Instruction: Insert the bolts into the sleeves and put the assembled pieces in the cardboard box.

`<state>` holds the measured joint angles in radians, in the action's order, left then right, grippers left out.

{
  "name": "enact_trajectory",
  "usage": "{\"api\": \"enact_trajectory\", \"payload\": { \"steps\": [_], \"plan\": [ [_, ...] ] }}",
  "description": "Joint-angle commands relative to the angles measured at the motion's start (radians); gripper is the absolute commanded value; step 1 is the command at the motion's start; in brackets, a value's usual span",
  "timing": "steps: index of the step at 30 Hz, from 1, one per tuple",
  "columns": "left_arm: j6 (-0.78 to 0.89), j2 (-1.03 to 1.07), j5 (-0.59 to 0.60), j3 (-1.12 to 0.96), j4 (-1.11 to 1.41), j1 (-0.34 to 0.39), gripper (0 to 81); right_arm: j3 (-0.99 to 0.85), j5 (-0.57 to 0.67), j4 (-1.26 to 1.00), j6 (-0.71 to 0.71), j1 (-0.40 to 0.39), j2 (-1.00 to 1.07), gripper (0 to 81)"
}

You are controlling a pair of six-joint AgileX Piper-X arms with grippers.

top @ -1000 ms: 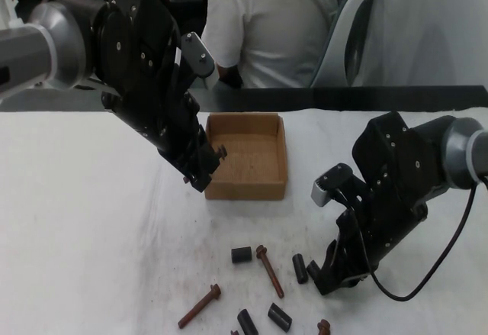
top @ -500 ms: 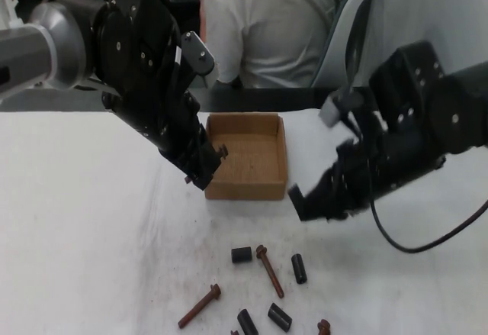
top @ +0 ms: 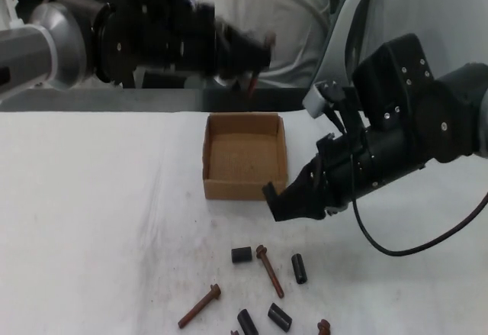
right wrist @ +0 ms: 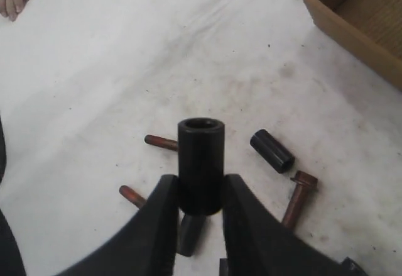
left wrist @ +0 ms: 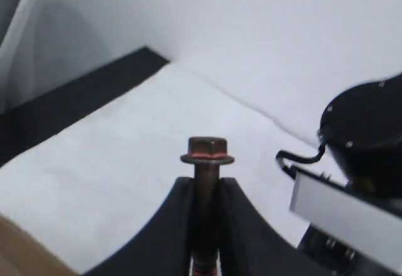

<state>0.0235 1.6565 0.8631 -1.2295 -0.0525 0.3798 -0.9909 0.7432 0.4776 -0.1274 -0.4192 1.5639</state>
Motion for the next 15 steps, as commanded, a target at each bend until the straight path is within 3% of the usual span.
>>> {"api": "enact_trajectory", "payload": {
  "steps": [1,12,15],
  "plan": [
    [0.203,-0.02,0.063,0.008,0.21,-0.007,0.2,-0.006,0.028,-0.034,0.025,-0.001,-0.009,0.8],
    [0.738,-0.01,0.026,0.268,0.923,-0.078,0.2,-0.006,0.117,-0.146,0.137,-0.001,-0.009,0.8],
    [0.78,-0.01,0.033,0.313,0.992,-0.079,0.2,-0.006,0.156,-0.284,0.238,-0.002,-0.011,0.8]
  ]
}}
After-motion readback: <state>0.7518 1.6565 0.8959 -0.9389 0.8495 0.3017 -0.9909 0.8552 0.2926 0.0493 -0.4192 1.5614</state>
